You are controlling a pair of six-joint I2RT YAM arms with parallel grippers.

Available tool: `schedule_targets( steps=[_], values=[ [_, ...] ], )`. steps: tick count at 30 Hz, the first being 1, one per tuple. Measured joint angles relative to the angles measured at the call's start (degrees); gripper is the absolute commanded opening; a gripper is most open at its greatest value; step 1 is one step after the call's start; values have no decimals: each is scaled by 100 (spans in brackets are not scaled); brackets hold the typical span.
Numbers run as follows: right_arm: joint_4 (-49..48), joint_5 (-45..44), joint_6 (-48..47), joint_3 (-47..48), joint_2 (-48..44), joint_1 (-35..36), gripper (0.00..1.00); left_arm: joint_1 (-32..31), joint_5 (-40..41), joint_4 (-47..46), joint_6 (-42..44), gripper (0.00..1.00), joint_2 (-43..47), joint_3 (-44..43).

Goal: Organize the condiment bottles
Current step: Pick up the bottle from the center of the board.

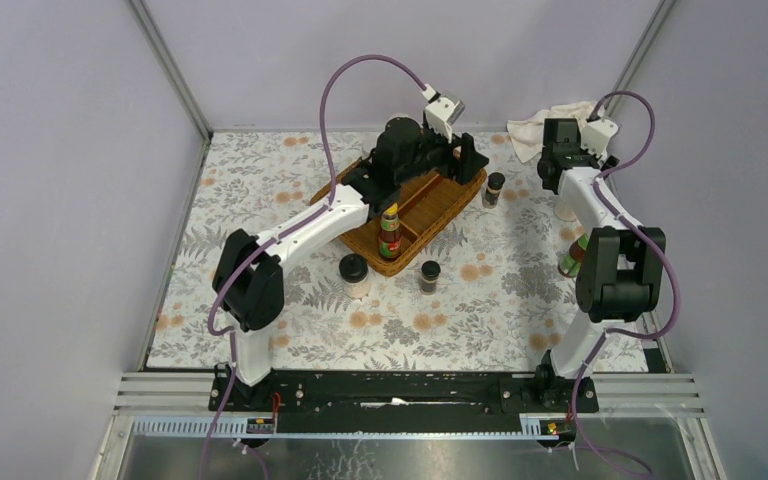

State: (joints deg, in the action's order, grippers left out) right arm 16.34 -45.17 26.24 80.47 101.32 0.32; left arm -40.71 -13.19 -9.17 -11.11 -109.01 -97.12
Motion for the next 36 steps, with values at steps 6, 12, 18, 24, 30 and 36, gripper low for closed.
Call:
schedule_targets(
  steps=[6,12,18,24,30,36],
  values=[
    [-31,116,164,192,387,-52,92,0,4,13,118,80,0,181],
    [-15,127,433,409,699,-184,92,0,11,22,273,80,0,216],
    [101,127,638,540,905,-227,92,0,28,24,361,80,2,247],
    [125,125,754,603,1060,-227,92,0,42,28,424,80,2,284],
    [131,81,837,629,1097,-227,91,0,55,28,442,80,2,299],
    [144,-24,946,656,1130,-227,90,0,55,28,450,80,2,310]
  ],
)
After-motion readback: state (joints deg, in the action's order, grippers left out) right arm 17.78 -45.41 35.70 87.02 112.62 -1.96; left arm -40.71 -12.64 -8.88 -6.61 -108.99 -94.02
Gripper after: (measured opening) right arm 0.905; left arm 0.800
